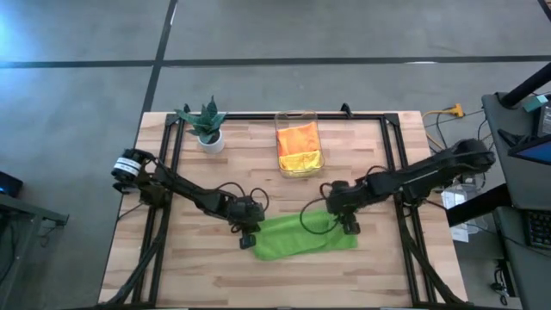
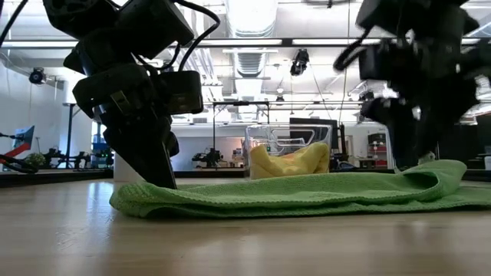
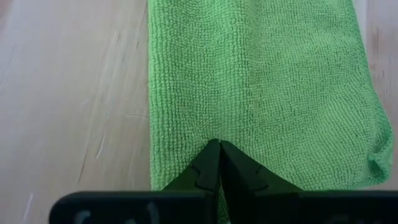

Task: Fold microfiber towels
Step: Fold the green towel

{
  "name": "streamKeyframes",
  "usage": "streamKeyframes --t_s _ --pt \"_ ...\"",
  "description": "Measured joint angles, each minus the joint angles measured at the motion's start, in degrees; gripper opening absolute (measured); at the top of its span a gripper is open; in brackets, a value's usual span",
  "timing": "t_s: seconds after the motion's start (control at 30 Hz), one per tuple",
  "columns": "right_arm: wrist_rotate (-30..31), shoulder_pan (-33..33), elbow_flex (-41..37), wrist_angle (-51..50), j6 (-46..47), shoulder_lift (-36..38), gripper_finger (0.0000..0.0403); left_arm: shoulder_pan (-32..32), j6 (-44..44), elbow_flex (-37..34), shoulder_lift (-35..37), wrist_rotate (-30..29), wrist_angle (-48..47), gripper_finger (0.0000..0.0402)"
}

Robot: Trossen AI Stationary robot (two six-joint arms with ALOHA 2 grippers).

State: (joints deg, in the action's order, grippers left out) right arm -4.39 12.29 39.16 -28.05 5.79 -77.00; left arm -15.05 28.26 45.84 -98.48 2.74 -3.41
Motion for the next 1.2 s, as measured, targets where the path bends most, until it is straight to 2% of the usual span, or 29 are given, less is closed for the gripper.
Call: streamKeyframes --t_s 0.2,0.5,0.83,1.03,1.2 --pt "4.5 0.0 2.0 -0.8 0.8 -6.3 0.0155 0.0 1.0 0.2 0.0 0.0 0.0 0.0001" --pt "5.9 -0.4 3.2 -1.8 -0.5 -4.9 0.0117 0.0 1.4 0.0 0.0 0.1 0.0 0.0001" --pt "5.6 -4.0 2.5 -1.3 -4.5 -6.6 0.0109 0.0 1.4 0.0 0.0 0.1 0.2 0.0001" --pt "1.0 -4.6 2.5 -1.1 -6.3 -10.0 0.0105 0.0 1.4 0.0 0.0 0.1 0.4 0.0001" --pt "1.0 -4.6 3.3 -2.2 -5.8 -11.1 0.0072 0.0 1.4 0.0 0.0 0.1 0.4 0.0001"
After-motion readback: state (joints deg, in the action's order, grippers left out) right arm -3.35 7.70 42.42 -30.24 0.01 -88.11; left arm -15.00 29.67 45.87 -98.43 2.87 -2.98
